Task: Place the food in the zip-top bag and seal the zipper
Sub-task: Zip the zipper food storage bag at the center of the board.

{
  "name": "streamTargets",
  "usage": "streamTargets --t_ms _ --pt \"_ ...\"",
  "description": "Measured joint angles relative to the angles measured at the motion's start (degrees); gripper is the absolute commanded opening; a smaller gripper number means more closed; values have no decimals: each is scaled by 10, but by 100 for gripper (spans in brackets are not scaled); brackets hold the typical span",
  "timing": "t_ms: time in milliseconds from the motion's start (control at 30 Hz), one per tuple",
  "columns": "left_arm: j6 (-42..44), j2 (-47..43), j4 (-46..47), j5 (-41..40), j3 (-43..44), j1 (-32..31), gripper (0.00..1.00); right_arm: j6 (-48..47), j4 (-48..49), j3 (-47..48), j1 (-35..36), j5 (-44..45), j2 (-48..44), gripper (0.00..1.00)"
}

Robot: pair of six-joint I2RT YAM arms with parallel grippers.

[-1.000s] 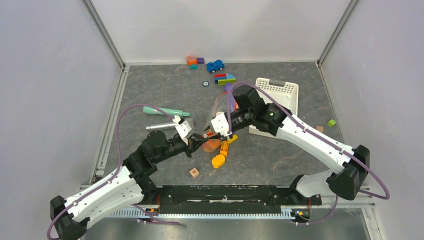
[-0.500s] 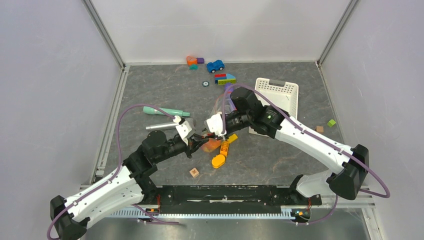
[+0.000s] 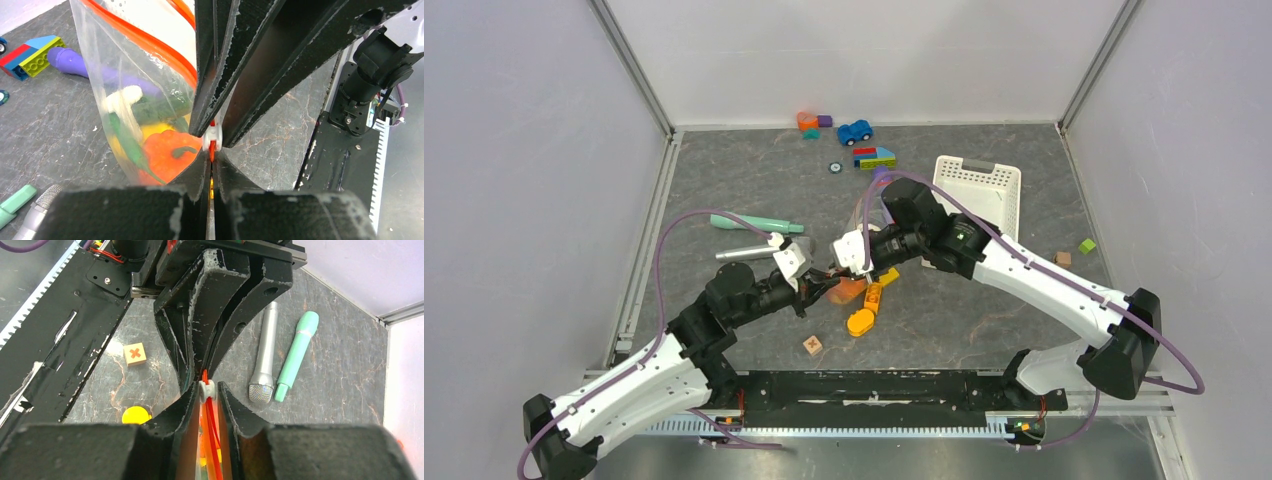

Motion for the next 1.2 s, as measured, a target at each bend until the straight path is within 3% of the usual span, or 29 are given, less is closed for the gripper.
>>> streamTargets --t_ms 333,467,1200 --pt "0 -2 -14 -1 0 0 2 8 -3 0 4 2 11 14" --pt "0 -2 -15 -1 0 0 2 9 -3 0 4 3 11 0" --pt "0 -47 -45 -60 0 1 2 83 40 -19 19 202 -2 0"
